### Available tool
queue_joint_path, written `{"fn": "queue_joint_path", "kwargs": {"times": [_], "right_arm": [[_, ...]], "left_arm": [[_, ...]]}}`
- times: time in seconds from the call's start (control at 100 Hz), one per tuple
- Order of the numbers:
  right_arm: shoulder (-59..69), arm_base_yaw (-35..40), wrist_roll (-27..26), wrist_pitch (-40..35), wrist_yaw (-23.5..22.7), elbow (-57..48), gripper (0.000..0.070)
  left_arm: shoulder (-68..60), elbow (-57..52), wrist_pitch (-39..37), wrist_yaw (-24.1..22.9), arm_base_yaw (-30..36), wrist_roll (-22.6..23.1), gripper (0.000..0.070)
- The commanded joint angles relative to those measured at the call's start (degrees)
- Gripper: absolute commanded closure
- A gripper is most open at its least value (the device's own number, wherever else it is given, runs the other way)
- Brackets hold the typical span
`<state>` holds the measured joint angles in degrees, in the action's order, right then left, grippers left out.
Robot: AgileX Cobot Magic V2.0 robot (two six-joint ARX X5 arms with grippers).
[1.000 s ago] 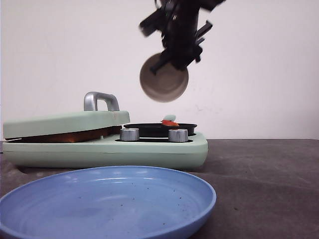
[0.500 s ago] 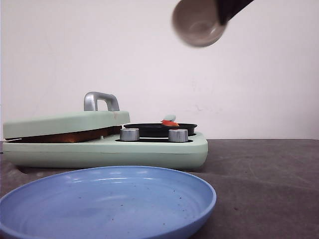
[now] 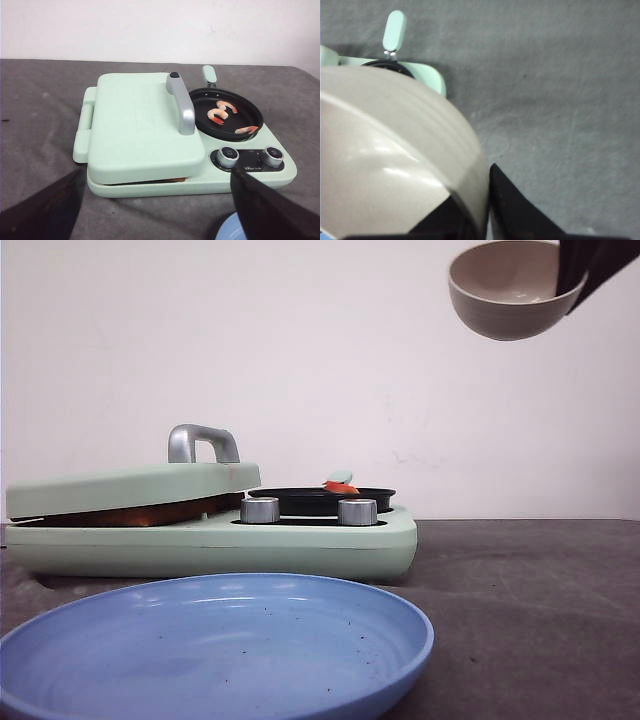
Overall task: Make breakfast with bread and shrimp
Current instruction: 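Carry the empty bowl back and set it on the table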
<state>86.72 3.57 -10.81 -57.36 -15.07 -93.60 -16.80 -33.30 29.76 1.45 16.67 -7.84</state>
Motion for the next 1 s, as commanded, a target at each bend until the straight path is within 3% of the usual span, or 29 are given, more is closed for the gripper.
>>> {"fn": "queue_joint_path", "kwargs": {"times": [0.0, 0.52, 0.99], "right_arm": [[2.1, -1.0, -0.5, -1.1, -1.6, -1.2, 0.0700], [17.1, -1.7, 3.0, -7.2, -2.2, -1.2, 0.0700], [28.2, -1.7, 4.4, -6.0, -2.0, -1.2, 0.0700]], "left_arm": [[0.0, -0.2, -0.6, 0.0, 0.1, 0.8, 0.0185], [0.0, -0.2, -0.6, 0.0, 0.1, 0.8, 0.0185], [0.0, -0.2, -0.5, 0.0, 0.1, 0.8, 0.0185]]}}
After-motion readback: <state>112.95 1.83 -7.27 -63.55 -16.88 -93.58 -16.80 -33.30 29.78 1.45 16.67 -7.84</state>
